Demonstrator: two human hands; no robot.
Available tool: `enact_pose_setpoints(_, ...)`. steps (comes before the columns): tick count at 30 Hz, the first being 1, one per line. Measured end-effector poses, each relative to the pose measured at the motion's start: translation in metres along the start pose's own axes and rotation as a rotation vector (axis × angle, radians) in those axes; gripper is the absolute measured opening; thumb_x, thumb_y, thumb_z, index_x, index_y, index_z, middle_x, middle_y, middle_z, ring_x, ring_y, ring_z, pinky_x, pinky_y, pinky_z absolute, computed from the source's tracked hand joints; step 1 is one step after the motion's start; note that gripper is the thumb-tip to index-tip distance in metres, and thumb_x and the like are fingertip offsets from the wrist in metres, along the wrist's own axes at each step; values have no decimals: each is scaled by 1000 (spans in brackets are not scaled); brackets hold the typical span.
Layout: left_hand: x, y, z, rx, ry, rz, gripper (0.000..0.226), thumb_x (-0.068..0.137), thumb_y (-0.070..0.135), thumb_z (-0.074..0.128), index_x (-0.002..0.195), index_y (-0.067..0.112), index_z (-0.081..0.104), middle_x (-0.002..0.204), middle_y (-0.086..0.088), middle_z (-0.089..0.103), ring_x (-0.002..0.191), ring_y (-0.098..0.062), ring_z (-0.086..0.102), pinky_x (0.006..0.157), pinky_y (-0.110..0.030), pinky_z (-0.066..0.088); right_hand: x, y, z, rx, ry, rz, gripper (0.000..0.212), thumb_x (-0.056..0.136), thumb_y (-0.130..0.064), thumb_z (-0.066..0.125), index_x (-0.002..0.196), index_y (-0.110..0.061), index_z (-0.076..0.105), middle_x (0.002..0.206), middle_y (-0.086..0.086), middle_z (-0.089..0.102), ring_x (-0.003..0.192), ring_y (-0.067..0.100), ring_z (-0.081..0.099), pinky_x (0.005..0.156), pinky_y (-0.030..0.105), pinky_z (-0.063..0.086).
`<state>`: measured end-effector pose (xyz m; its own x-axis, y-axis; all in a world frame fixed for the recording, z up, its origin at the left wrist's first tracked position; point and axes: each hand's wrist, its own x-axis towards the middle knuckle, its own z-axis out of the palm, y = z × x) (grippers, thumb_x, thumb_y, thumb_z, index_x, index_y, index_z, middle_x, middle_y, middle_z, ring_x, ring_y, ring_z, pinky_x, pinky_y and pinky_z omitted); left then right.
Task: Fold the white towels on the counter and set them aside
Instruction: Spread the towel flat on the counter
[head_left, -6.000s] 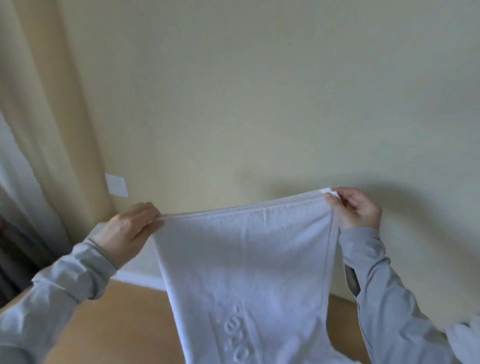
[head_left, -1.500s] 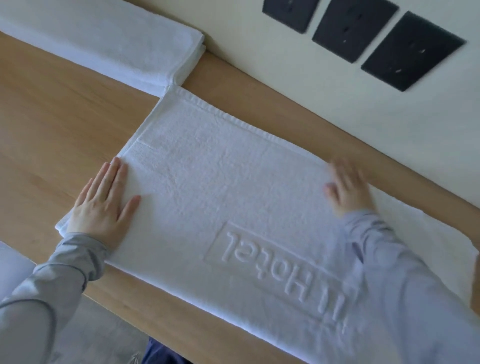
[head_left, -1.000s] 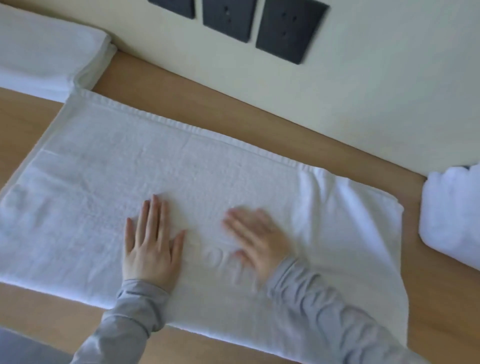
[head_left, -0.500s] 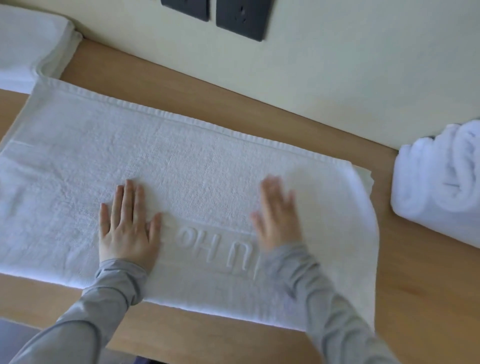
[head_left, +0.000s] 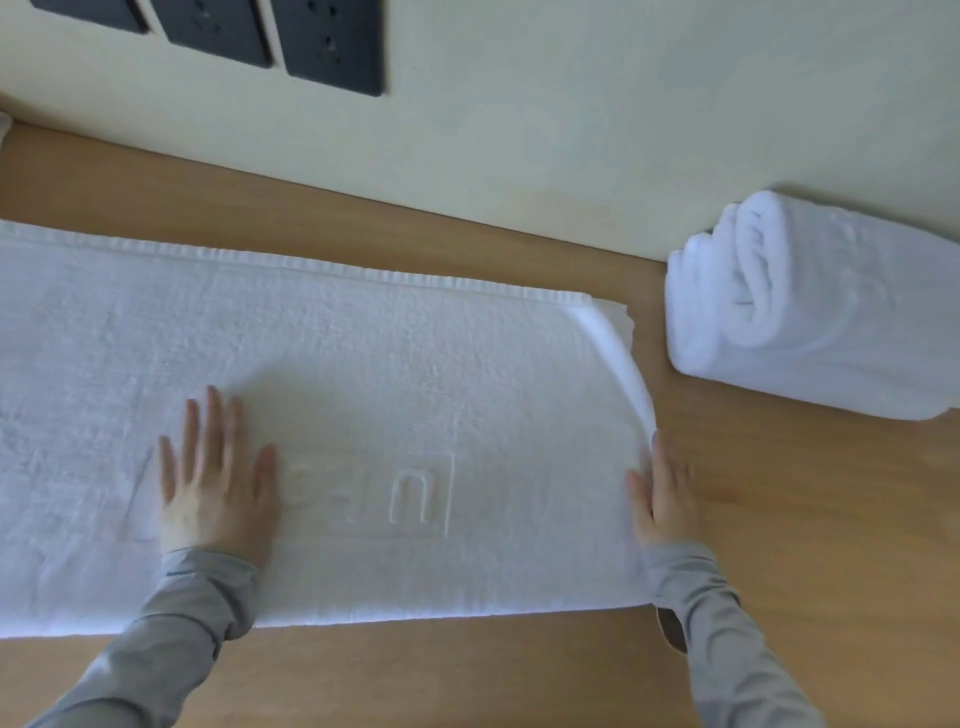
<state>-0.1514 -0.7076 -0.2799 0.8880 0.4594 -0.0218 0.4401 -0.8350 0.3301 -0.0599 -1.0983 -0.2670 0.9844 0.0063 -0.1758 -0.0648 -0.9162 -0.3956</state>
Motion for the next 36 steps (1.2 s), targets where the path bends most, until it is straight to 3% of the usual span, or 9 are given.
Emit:
enact_pose_setpoints(5, -6, 104, 24, -17, -110, 206, 78, 90, 56, 1, 148, 5, 15, 156, -12, 12, 144, -27, 7, 117, -48, 5, 68, -30, -23, 198, 169, -34, 44, 95, -11, 46, 138, -5, 39, 143, 12, 43, 131, 27, 41, 103, 22, 25)
enact_pose_setpoints(8, -12, 144, 47, 11, -148, 207, 75, 90, 55, 7, 149, 9, 14, 157, -10, 11, 144, -26, 5, 117, -48, 6, 127, -46, -32, 186, 124, -88, 39, 93, -5, 44, 132, -6, 48, 130, 12, 55, 121, 26, 49, 96, 16, 29)
enact_pose_setpoints(15, -18, 155, 71, 134, -105, 175, 69, 93, 52, 18, 148, 11, 21, 156, -9, 16, 145, -25, 13, 116, -51, 13, 212, -48, -39, -163, -164, -127, 42, 85, -3, 45, 126, -8, 52, 126, 14, 52, 118, 28, 46, 95, 27, 34)
enact_pose_setpoints(20, -18, 157, 72, 131, -67, 164, 68, 92, 51, 23, 147, 10, 28, 155, -9, 21, 143, -26, 18, 114, -52, 18, 221, -52, -41, -278, -137, -250, 22, 80, 0, 48, 100, -7, 54, 111, 14, 53, 103, 31, 49, 78, 30, 36)
enact_pose_setpoints(24, -18, 157, 73, 140, -50, 175, 66, 93, 50, 25, 145, 9, 31, 154, -10, 23, 142, -27, 21, 113, -53, 20, 222, -54, -43, -250, -151, -251, 26, 79, 1, 50, 104, -6, 49, 109, 15, 54, 98, 31, 53, 71, 28, 34)
enact_pose_setpoints(28, -18, 156, 75, 162, -31, 176, 65, 94, 50, 25, 145, 10, 32, 154, -10, 24, 143, -27, 21, 114, -51, 19, 224, -53, -49, -277, -240, -209, 16, 84, -7, 54, 100, -7, 58, 109, 14, 60, 103, 29, 55, 83, 31, 43)
enact_pose_setpoints(30, -18, 156, 76, 169, -22, 175, 65, 94, 50, 25, 144, 10, 33, 154, -11, 25, 142, -27, 22, 114, -51, 19, 225, -54, -52, -309, -290, -194, 5, 83, -10, 57, 84, -9, 62, 96, 11, 64, 96, 29, 58, 79, 32, 46)
enact_pose_setpoints(33, -18, 156, 76, 172, -12, 172, 65, 94, 50, 24, 145, 10, 33, 154, -10, 25, 142, -27, 22, 114, -50, 19, 226, -58, -54, -351, -304, -176, 28, 81, -8, 58, 58, -16, 46, 78, 5, 56, 80, 24, 54, 68, 26, 39)
enact_pose_setpoints(36, -18, 155, 77, 173, -12, 174, 65, 95, 51, 22, 145, 10, 32, 154, -10, 24, 143, -26, 21, 115, -50, 17, 227, -59, -55, -419, -290, -187, 20, 83, -6, 57, 68, -16, 48, 89, 8, 57, 84, 25, 54, 69, 28, 40)
